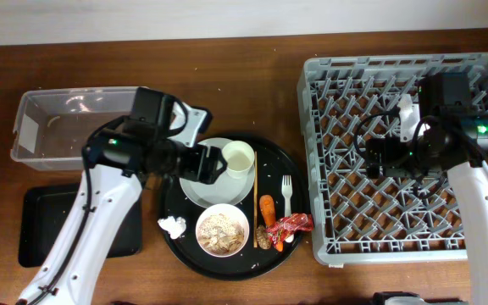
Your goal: Sort waste into correct bins and load items into the dishwasher rack
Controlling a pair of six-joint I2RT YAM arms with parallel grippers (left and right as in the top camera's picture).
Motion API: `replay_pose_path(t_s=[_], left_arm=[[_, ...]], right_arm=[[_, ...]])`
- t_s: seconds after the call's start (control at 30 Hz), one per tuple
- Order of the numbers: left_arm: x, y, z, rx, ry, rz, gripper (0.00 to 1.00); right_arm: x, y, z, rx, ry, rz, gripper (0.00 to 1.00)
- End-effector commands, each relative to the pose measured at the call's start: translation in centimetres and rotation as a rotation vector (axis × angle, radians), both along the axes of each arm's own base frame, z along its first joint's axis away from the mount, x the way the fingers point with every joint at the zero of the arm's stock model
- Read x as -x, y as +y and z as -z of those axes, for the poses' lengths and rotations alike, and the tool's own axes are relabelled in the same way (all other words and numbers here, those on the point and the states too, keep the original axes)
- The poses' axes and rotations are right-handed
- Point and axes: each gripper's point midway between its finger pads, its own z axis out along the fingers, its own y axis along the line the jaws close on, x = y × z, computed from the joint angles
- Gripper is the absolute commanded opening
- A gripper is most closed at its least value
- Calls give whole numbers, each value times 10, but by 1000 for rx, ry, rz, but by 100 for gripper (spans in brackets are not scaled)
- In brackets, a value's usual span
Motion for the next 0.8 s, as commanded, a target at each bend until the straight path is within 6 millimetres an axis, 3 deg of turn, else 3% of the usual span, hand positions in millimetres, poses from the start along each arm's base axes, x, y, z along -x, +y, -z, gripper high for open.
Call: replay_pose_path(t_s=[0.0,0.13,0.3,0.57,0.63,0.7,0.77], left_arm=[[-19,-15,10,-59,-65,6,86],[-38,-23,34,-57,-19,-68,73],[-56,-30,75,-76,34,-73,71],[-60,-22,119,-159,105,-91,57],[-60,-22,124,-165,117,-91,48],[-61,-22,123,-162,111,-91,28],[-63,-23,123,-159,105,-92,18]], right_arm=[[0,-6,-5,32,-17,37,98],[2,-6,-5,32,-11,37,98],[2,-6,-5,32,-11,37,98],[1,-6,-5,32,-13,37,98],[1,-6,-5,32,-13,37,98],[1,-6,-5,32,-12,37,98],[1,-6,-5,32,-12,37,98]])
